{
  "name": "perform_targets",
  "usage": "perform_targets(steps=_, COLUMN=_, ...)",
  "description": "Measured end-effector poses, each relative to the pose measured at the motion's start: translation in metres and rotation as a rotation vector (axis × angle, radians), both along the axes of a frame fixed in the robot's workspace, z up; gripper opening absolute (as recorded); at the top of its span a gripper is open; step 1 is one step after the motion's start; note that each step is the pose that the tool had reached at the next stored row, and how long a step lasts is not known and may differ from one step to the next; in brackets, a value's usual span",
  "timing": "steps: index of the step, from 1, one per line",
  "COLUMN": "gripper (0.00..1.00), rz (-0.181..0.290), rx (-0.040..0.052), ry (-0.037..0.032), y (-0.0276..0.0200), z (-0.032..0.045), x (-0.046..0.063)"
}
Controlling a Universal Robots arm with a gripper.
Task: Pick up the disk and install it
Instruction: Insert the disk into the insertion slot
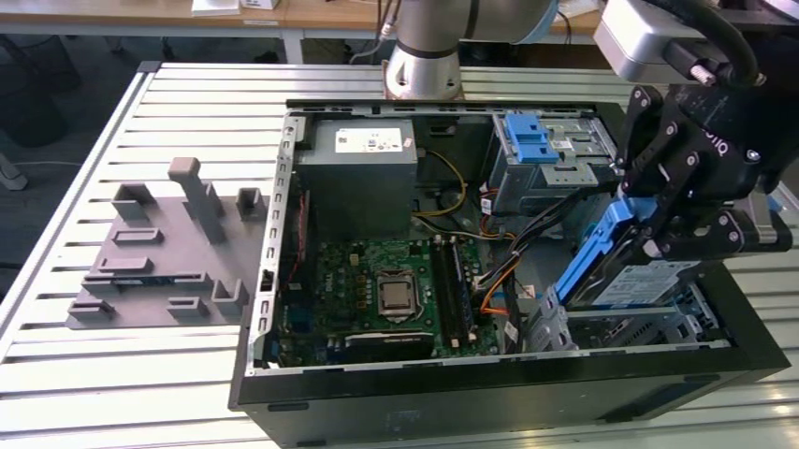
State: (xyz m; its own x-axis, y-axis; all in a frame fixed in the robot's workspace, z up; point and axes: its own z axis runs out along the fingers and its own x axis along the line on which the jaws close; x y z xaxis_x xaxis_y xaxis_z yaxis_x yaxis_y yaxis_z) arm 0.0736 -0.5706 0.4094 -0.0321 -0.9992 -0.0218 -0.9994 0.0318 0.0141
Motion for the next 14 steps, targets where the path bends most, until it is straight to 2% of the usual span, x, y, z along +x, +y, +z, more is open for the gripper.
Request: perform_targets(steps=14, gripper=0.36, rz=0.0, rx=0.0, ry=0.0, y=0.0, z=-0.009, x=0.0)
